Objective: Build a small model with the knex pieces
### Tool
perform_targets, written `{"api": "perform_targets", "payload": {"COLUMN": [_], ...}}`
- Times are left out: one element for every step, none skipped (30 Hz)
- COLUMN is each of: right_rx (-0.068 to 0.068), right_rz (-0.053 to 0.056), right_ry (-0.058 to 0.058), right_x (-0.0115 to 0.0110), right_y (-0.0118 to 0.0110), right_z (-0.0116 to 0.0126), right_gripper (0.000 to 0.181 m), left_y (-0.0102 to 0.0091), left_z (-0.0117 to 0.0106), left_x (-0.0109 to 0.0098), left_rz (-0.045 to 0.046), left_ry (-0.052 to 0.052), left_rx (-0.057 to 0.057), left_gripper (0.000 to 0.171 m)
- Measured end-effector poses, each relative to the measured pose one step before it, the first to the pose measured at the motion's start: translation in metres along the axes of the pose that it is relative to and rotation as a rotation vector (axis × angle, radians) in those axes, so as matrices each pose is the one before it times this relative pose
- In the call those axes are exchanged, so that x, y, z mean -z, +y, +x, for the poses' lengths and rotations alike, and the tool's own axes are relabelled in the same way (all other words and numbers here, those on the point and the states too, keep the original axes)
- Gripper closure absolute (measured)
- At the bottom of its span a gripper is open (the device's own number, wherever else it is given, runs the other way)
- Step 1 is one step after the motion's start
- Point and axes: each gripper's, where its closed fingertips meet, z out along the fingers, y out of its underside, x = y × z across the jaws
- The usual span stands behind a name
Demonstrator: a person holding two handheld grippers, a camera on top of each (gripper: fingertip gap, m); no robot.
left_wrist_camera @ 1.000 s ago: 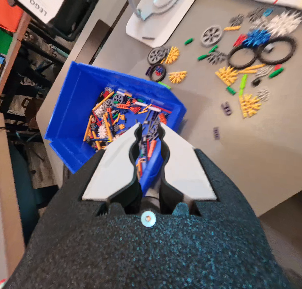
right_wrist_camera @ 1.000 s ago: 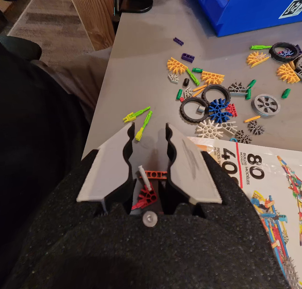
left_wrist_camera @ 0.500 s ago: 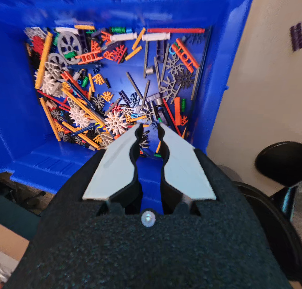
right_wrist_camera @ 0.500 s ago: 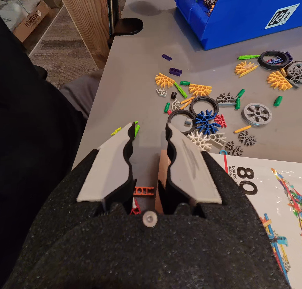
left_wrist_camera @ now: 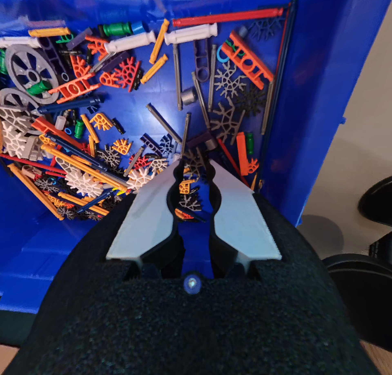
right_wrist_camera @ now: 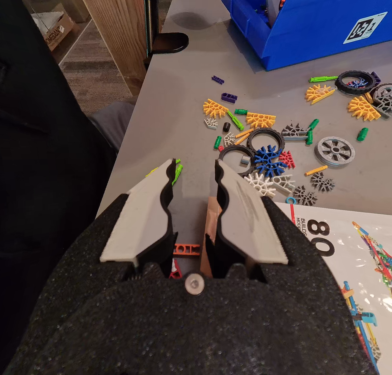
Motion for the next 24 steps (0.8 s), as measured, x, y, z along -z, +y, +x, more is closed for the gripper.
{"api": "perform_targets", "payload": {"right_rx": [0.0008,0.0005,0.0008,0.0009,0.0002,0.0,-0.0002,-0.0004,-0.0004,0.0005,0.0011,0.0015,0.0016,-0.0001,-0.0014,-0.0016,-0.0014,0.0,0.0008,-0.0003,-0.0007,-0.0002,-0.0009,-0.0013], "right_rz": [-0.0012,-0.0013,-0.0003,0.0012,0.0012,0.0009,0.0009,0.0011,0.0013,0.0013,0.0008,0.0021,0.0033,0.0027,0.0021,0.0016,0.0005,0.0,-0.0002,-0.0001,-0.0008,-0.0003,0.0005,0.0001], "right_ry": [0.0001,0.0014,0.0013,-0.0001,0.0004,0.0015,0.0014,0.0009,0.001,0.0007,-0.0005,-0.0001,0.001,0.0001,0.0007,0.0017,-0.0006,0.0,0.0011,0.0003,-0.0003,0.0006,-0.0003,-0.0007], "right_x": [-0.00001,0.00012,0.0004,0.00041,0.00058,0.00054,0.00048,0.00053,0.00044,0.00038,0.0003,0.00045,0.00041,0.00033,0.0003,0.00024,0.00002,-0.00007,-0.00011,-0.00011,-0.00017,-0.0001,-0.00016,-0.00013], "right_y": [0.00048,0.00056,0.0003,0.00016,0.00014,0.00024,0.00021,0.00021,0.00002,-0.00012,-0.0001,-0.00025,-0.00061,-0.00041,-0.00029,-0.00005,0.00004,-0.00005,-0.00005,0.00006,0.00019,0.00008,-0.00005,0.00001], "right_z": [-0.0001,0.00021,0.00001,-0.00016,-0.00014,0.00029,0.00019,0.00018,0.00017,0.00002,-0.00025,-0.00022,-0.00017,0.00002,0.0003,0.00046,0.00013,0.00005,0.00019,0.00009,0.00006,0.00014,0.0001,0.00002], "right_gripper": [0.145,0.145,0.145,0.145,0.146,0.146,0.146,0.146,0.146,0.146,0.146,0.146,0.146,0.146,0.146,0.146,0.146,0.146,0.146,0.146,0.146,0.146,0.146,0.146], "left_y": [0.00045,0.00307,0.00399,0.00075,-0.00239,0.00019,0.00017,-0.00004,0.00025,-0.00012,-0.00004,0.00156,0.00108,-0.00049,-0.00103,-0.00124,-0.0034,-0.00427,-0.00401,-0.00364,-0.00473,-0.00493,-0.00486,-0.00485], "left_z": [-0.00118,-0.00283,-0.00162,0.00327,0.00168,0.00066,0.00042,0.00122,-0.00043,-0.00049,-0.00306,-0.00232,-0.00183,-0.00222,-0.00232,-0.00075,-0.00051,-0.00182,-0.0018,0.00039,0.00242,0.00261,0.00199,0.0024], "left_x": [-0.00015,-0.00094,-0.00196,-0.00204,-0.0001,-0.00005,-0.00008,-0.00006,0.00004,0.00008,0.0,0.00028,0.00117,0.00238,0.00366,0.00453,0.00552,0.0061,0.00599,0.00584,0.0055,0.0051,0.0045,0.004], "left_rz": [-0.00798,-0.02373,-0.02802,-0.00603,0.0133,0.00114,0.00081,0.00124,0.00011,0.00027,0.00027,-0.00541,0.00233,0.01425,0.01967,0.02392,0.04091,0.04745,0.04653,0.04431,0.04962,0.04876,0.046,0.04498], "left_ry": [0.0094,-0.0064,-0.002,0.029,0.0185,0.0078,0.0025,0.0037,-0.0091,-0.0099,-0.0259,-0.0142,-0.0096,-0.01,-0.009,0.0002,0.004,-0.0017,-0.0012,0.0095,0.0174,0.0167,0.0143,0.0185], "left_rx": [0.0084,0.0069,0.0015,0.0045,0.0158,0.0064,0.0014,0.0012,-0.0057,-0.0086,-0.0072,0.0042,0.0038,0.0089,0.0125,0.0122,0.0154,0.0214,0.0233,0.0208,0.0165,0.0182,0.025,0.0272], "left_gripper": [0.151,0.152,0.152,0.159,0.161,0.163,0.165,0.167,0.167,0.167,0.167,0.167,0.167,0.167,0.167,0.167,0.167,0.167,0.167,0.167,0.167,0.167,0.167,0.167]}}
